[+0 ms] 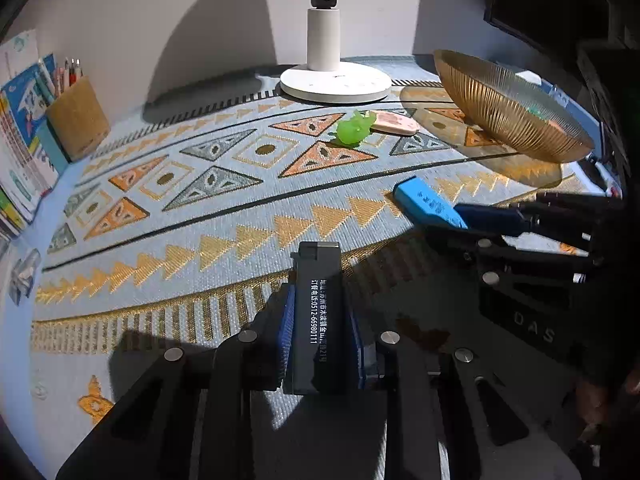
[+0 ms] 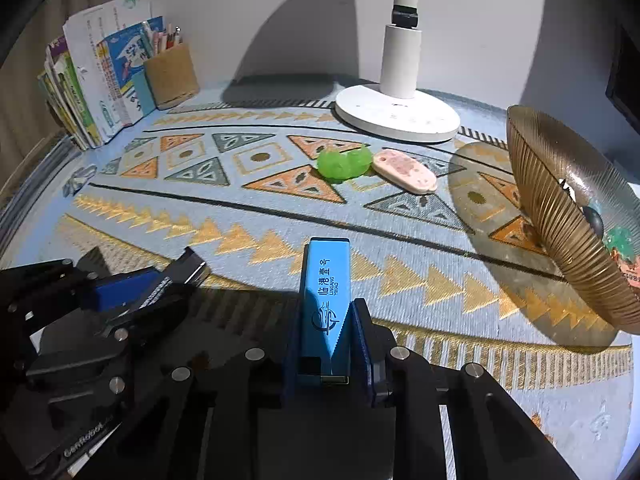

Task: Organize rigid objects
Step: 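Carry the black and blue sticks with both tools over the amber bowl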

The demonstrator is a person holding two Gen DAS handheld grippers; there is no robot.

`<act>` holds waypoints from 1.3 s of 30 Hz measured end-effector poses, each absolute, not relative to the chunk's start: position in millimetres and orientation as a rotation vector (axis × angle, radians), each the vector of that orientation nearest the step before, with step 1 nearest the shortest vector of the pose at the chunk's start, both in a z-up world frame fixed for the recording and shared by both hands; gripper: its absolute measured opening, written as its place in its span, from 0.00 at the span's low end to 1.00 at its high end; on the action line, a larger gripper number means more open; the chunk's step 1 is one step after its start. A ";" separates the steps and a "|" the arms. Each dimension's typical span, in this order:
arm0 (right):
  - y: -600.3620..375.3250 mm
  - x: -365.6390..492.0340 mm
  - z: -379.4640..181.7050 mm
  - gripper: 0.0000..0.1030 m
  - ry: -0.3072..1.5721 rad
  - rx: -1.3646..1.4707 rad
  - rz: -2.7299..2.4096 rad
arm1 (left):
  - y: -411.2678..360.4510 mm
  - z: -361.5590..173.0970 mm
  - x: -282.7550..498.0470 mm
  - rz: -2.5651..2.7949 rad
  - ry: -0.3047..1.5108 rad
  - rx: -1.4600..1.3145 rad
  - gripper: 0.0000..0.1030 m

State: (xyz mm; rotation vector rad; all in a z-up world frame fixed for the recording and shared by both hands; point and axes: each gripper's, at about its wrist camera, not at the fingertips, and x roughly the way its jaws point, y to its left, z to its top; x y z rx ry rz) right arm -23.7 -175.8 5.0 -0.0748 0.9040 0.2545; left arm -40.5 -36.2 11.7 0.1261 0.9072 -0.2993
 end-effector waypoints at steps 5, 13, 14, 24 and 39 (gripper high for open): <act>-192.7 -35.3 17.4 0.23 0.894 0.087 0.344 | -18.9 21.8 -43.1 -0.321 0.898 0.014 0.21; -219.4 -49.2 41.5 0.23 0.843 0.120 0.301 | -22.2 45.2 -48.3 -0.331 0.861 -0.014 0.21; -224.2 -51.4 43.8 0.23 0.840 0.133 0.299 | -24.4 50.1 -49.6 -0.331 0.850 -0.012 0.21; -289.5 -84.6 107.9 0.23 0.659 0.168 0.163 | -69.0 122.1 -47.6 -0.419 0.690 0.018 0.21; -436.8 -60.3 146.5 0.23 0.566 0.318 -0.159 | -201.4 165.5 25.5 -0.584 0.608 0.066 0.21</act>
